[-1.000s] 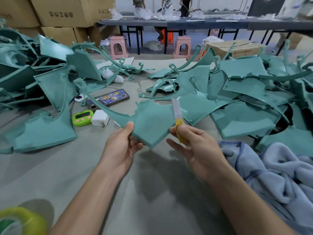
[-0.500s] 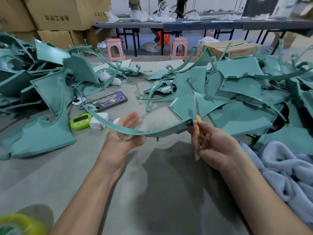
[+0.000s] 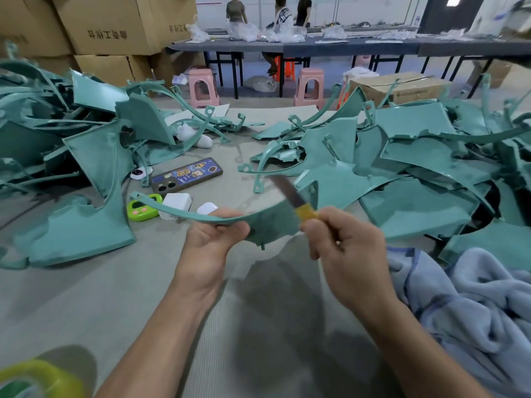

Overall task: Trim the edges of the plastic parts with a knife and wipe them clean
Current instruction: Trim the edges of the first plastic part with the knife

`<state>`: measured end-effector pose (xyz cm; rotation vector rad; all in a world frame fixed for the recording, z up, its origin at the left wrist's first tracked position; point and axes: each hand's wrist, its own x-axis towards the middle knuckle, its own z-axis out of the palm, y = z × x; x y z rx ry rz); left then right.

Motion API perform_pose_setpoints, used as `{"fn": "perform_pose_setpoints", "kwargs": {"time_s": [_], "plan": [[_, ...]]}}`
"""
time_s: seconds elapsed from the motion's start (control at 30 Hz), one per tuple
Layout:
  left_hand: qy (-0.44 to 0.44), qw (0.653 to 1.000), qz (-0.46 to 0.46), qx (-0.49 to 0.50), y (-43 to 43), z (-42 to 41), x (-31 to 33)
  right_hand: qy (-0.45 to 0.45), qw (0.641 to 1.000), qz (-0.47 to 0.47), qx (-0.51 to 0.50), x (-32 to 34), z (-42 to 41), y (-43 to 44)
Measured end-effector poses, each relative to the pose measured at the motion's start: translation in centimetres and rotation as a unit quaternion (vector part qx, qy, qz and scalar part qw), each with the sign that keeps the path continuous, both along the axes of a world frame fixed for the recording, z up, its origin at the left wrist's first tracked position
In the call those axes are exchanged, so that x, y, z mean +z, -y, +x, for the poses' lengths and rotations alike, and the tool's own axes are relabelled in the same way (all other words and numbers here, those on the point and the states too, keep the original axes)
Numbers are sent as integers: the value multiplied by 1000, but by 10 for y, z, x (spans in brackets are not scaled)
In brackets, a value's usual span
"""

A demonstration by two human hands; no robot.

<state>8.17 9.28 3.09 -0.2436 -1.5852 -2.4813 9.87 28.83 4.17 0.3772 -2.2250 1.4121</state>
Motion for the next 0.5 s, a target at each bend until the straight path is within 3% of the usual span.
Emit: {"fn": "perform_pose_setpoints", "kwargs": {"time_s": [0.1, 0.23, 0.33, 0.43, 0.5], "plan": [[-2, 1000, -5, -18, -2, 1, 0, 2, 992, 120, -39, -5, 0, 5], [16, 999, 31, 11, -2, -2, 0, 24, 970, 89, -226, 2, -15, -15], [11, 1000, 22, 15, -2, -2, 0, -36, 987, 62, -142, 6, -4, -12], [-4, 1000, 21, -11, -1, -1, -2, -56, 985, 159, -29, 1, 9, 10], [3, 999, 32, -20, -1, -1, -2, -29, 983, 164, -82, 0, 0, 10]]}}
